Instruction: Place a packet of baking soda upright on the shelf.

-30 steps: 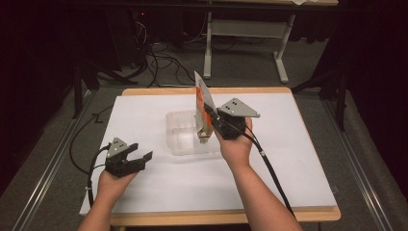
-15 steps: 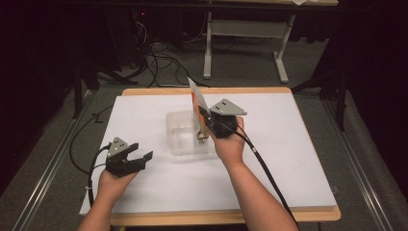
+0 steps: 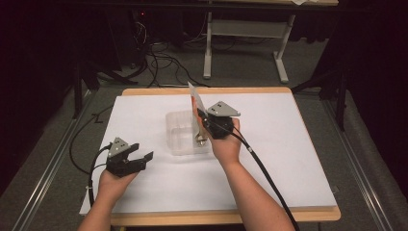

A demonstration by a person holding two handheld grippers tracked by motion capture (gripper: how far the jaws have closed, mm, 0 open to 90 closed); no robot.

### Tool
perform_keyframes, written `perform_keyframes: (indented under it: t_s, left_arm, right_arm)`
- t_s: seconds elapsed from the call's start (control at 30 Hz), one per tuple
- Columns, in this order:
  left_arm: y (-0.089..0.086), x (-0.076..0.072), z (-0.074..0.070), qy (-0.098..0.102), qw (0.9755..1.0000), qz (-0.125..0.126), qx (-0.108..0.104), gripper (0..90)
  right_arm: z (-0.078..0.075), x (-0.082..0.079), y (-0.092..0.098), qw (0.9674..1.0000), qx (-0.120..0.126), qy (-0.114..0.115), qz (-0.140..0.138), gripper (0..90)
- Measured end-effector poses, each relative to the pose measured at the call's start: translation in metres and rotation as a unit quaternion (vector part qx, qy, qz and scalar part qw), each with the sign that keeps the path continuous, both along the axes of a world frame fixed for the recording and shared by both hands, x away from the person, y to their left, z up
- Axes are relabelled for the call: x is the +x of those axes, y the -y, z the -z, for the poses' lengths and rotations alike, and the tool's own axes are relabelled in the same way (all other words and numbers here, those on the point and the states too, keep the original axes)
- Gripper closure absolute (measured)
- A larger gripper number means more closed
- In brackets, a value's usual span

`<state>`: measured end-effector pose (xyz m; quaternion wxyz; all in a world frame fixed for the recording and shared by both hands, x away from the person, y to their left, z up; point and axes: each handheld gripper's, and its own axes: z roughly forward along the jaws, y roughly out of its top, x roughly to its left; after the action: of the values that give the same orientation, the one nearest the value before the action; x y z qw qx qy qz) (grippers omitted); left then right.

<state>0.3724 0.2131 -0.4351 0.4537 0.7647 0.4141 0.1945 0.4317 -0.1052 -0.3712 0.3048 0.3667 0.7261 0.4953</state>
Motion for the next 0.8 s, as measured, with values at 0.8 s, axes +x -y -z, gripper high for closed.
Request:
perform_keyframes:
  t_s: [0.8]
  left_arm:
    - [0.001,0.0,0.0,0.001,1.0,0.0,0.003,32.2]
  right_arm:
    - [0.017,-0.006,0.0,0.9998,0.018,-0.009,-0.008,90.0]
